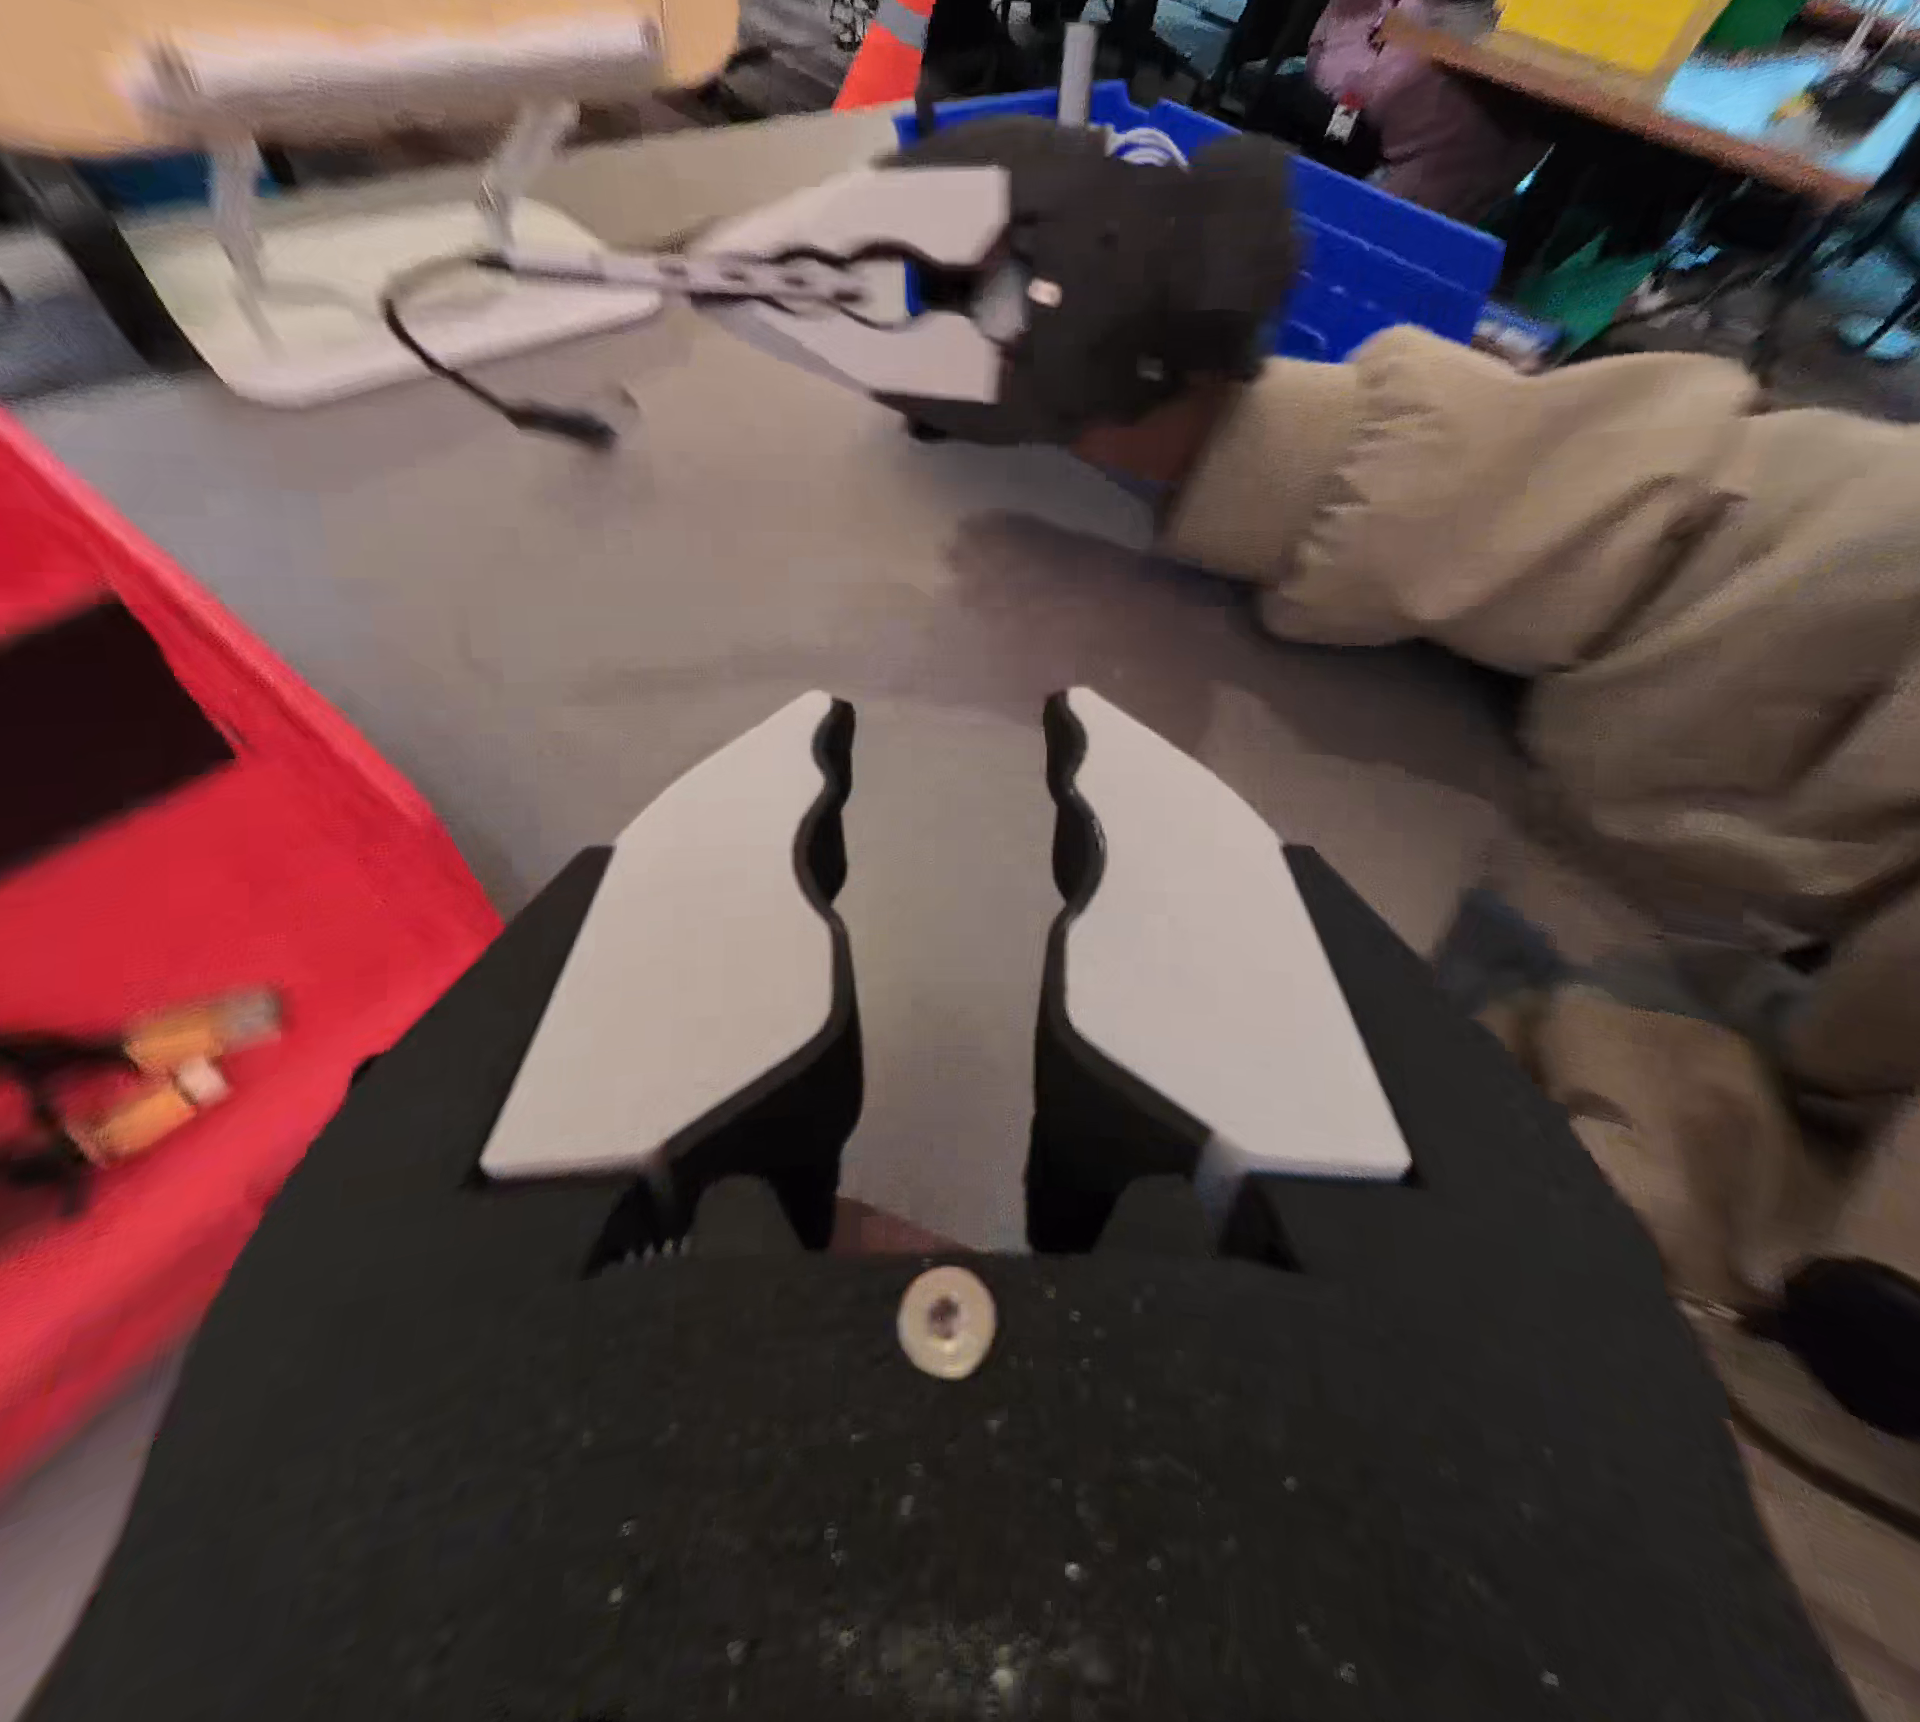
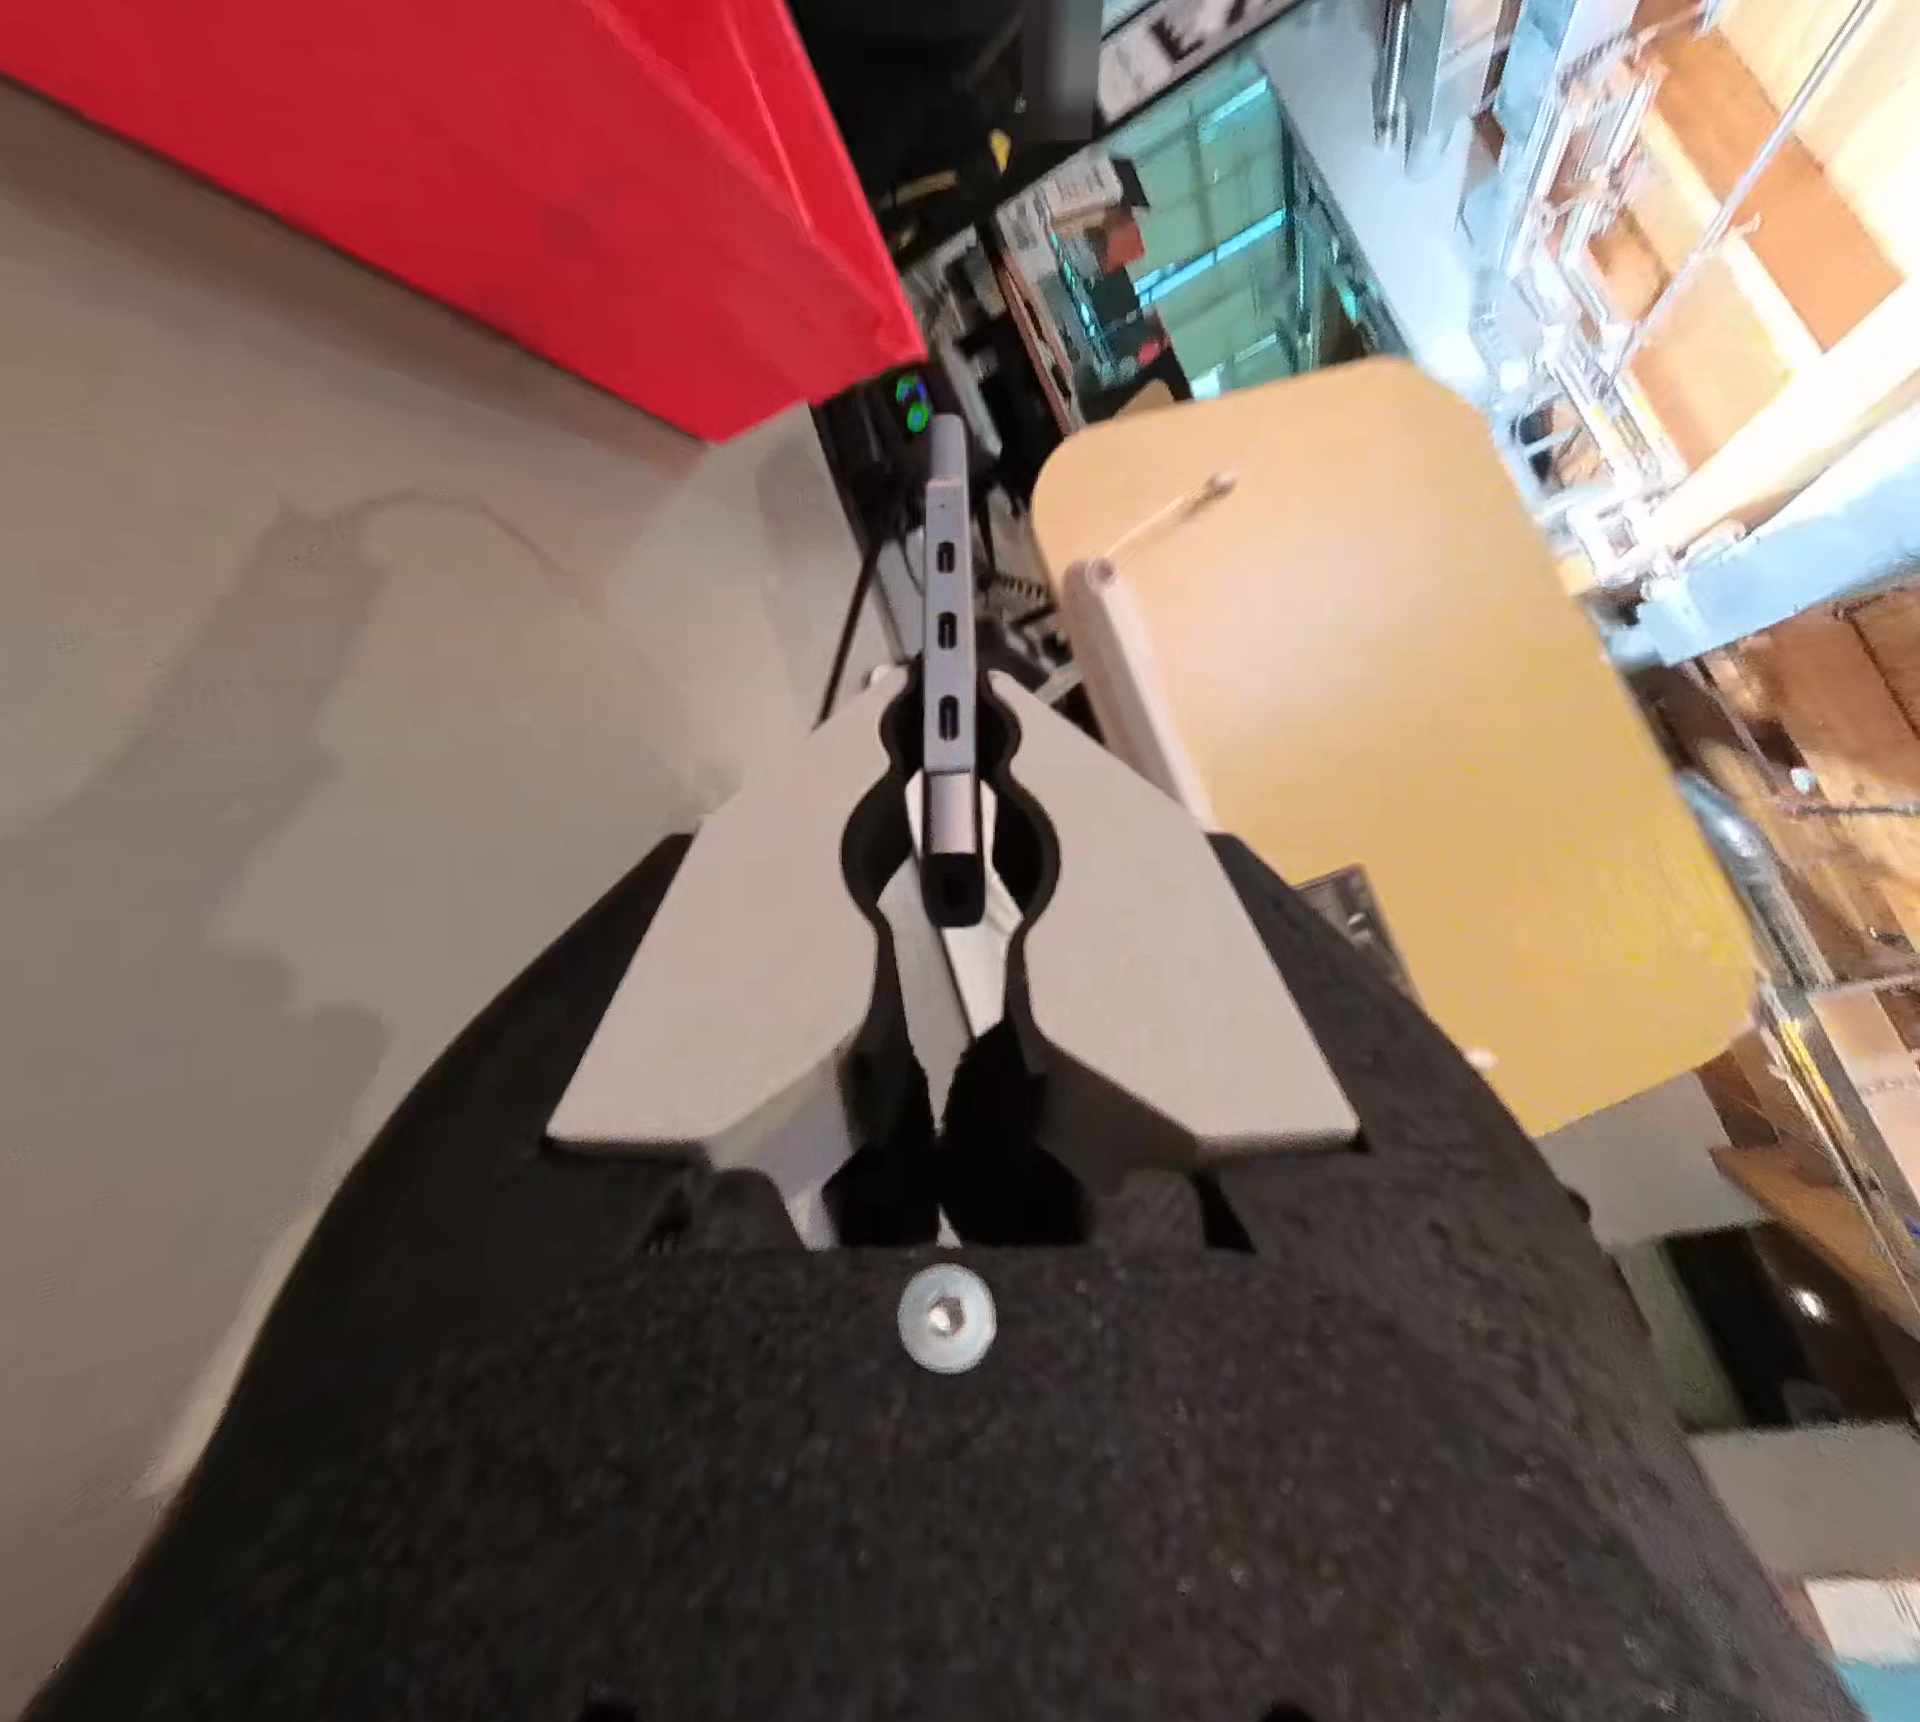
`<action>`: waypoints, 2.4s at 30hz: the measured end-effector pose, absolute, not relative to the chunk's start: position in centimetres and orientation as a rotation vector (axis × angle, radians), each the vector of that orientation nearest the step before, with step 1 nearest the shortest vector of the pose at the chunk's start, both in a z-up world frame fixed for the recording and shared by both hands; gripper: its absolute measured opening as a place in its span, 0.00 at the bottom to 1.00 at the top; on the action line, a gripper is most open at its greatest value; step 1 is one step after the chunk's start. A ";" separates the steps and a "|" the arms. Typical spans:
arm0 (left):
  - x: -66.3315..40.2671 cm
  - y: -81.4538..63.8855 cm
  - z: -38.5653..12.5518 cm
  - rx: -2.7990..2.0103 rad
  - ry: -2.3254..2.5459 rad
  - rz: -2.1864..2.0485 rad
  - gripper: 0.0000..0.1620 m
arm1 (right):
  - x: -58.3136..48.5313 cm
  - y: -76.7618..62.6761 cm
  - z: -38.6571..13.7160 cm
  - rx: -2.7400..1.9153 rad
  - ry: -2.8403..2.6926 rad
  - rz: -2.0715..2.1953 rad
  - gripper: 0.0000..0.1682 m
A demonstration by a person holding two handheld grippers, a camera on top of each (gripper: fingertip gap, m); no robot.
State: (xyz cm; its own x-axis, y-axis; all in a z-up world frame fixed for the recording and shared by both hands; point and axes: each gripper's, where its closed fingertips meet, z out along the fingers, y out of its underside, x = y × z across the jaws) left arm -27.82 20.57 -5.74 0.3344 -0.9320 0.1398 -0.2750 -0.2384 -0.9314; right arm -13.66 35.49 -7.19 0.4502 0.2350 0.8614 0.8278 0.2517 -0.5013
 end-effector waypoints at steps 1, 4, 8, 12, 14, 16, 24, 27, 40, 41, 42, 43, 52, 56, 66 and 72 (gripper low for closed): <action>-28.8 19.4 -6.8 -1.753 1.048 -0.978 0.21 | -13.5 36.5 -8.5 -1.317 -1.064 -0.543 0.04; -31.8 17.5 -9.8 -1.770 0.941 -0.953 0.19 | -14.1 37.5 -11.0 -1.339 -1.014 -0.489 0.04; -35.1 19.1 -12.0 -1.834 0.867 -0.787 0.17 | -14.6 36.6 -11.8 -1.315 -1.040 -0.523 0.04; -36.6 21.6 -14.5 -2.044 0.674 -0.934 0.20 | -15.3 36.1 -12.8 -1.296 -1.133 -0.646 0.04; -37.0 22.3 -14.9 -2.118 0.594 -1.012 0.23 | -15.6 35.9 -12.5 -1.262 -1.154 -0.670 0.04; -37.5 22.9 -14.6 -2.116 0.520 -1.039 0.23 | -15.7 35.7 -12.0 -1.258 -1.127 -0.639 0.04; -37.4 24.4 -11.8 -1.962 0.759 -0.852 0.26 | -16.0 35.8 -12.2 -1.289 -1.116 -0.554 0.04; -37.5 26.7 -8.7 -1.899 0.977 -0.723 0.25 | -16.1 35.7 -12.3 -1.298 -1.110 -0.522 0.04; -39.9 37.3 -14.2 -2.411 1.695 -0.189 0.26 | -16.0 35.8 -12.7 -1.329 -1.107 -0.466 0.04; -39.7 37.2 -14.9 -2.458 1.696 -0.199 0.26 | -16.1 35.8 -12.7 -1.330 -1.107 -0.462 0.04; -39.6 37.4 -15.6 -2.495 1.693 -0.182 0.26 | -16.1 35.7 -12.7 -1.332 -1.107 -0.456 0.04; -39.5 37.6 -16.2 -2.516 1.691 -0.151 0.25 | -16.1 35.7 -12.8 -1.335 -1.109 -0.450 0.04; -40.1 37.6 -17.4 -2.493 1.719 -0.047 0.03 | -16.1 35.8 -12.9 -1.340 -1.109 -0.440 0.04; -40.6 38.8 -11.7 -2.270 1.674 0.079 0.02 | -15.8 35.9 -12.7 -1.342 -1.092 -0.441 0.04; -32.6 25.6 0.6 -1.312 1.963 -0.029 0.02 | -14.9 36.3 -12.0 -1.372 -1.007 -0.386 0.04; -28.3 17.7 -8.0 -0.992 2.254 -0.116 0.01 | -14.6 36.4 -11.8 -1.382 -0.983 -0.369 0.05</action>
State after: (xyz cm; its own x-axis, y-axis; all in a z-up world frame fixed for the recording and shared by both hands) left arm -28.29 17.66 -7.97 -0.4920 -0.6841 -0.5384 -0.6255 0.7079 -0.3280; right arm -14.64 36.35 -11.76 0.5736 0.3151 0.7561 0.7350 0.2097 -0.6449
